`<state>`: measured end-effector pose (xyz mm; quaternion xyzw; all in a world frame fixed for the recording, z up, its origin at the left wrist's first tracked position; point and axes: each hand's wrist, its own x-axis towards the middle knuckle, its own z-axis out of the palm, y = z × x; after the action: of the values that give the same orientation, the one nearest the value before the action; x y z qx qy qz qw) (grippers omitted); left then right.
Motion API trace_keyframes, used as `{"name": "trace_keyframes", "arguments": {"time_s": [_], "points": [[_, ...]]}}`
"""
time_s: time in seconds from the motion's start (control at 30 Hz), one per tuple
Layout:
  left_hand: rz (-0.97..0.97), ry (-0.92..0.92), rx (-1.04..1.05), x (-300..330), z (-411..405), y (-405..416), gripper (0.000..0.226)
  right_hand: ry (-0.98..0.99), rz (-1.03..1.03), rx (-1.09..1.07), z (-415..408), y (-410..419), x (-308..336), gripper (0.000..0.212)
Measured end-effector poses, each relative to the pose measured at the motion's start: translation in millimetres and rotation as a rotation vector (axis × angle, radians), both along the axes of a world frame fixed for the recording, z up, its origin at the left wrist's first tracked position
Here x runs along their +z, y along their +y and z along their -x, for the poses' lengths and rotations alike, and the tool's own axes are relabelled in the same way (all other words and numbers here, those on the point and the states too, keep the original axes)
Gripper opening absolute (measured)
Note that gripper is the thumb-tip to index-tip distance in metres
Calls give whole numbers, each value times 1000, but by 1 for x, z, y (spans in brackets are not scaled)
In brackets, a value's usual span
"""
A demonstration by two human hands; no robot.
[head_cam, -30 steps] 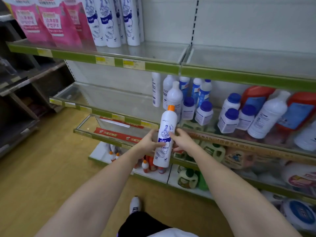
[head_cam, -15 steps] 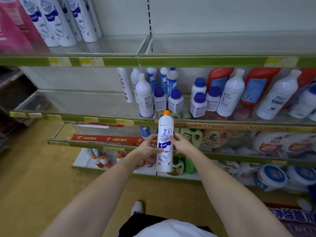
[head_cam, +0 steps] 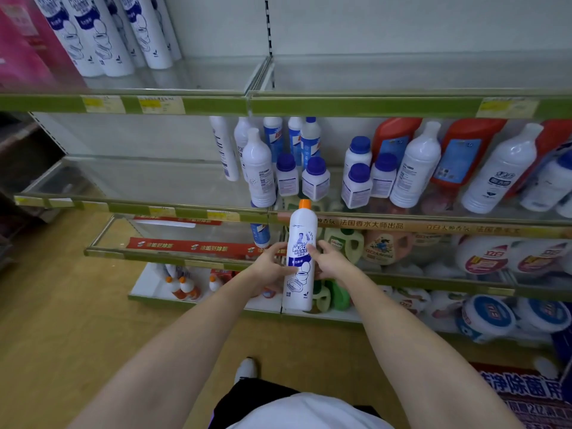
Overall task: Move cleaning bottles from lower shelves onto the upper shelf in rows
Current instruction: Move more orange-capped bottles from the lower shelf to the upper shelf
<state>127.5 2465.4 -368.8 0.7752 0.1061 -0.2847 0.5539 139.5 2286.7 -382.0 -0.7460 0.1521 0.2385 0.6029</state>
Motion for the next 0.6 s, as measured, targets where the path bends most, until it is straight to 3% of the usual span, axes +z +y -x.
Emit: {"name": "trace_keyframes", "arguments": {"time_s": [0.23, 0.4, 0.6], "points": [[34, 13, -7, 0, 1, -3, 91, -8, 20, 52, -5, 0, 13, 39], [84, -51, 63, 13, -3, 2, 83, -56, 24, 122, -16, 6, 34, 36], [60, -244, 311, 37, -1, 48, 81, -185, 13, 283, -39, 65, 65, 52]]}}
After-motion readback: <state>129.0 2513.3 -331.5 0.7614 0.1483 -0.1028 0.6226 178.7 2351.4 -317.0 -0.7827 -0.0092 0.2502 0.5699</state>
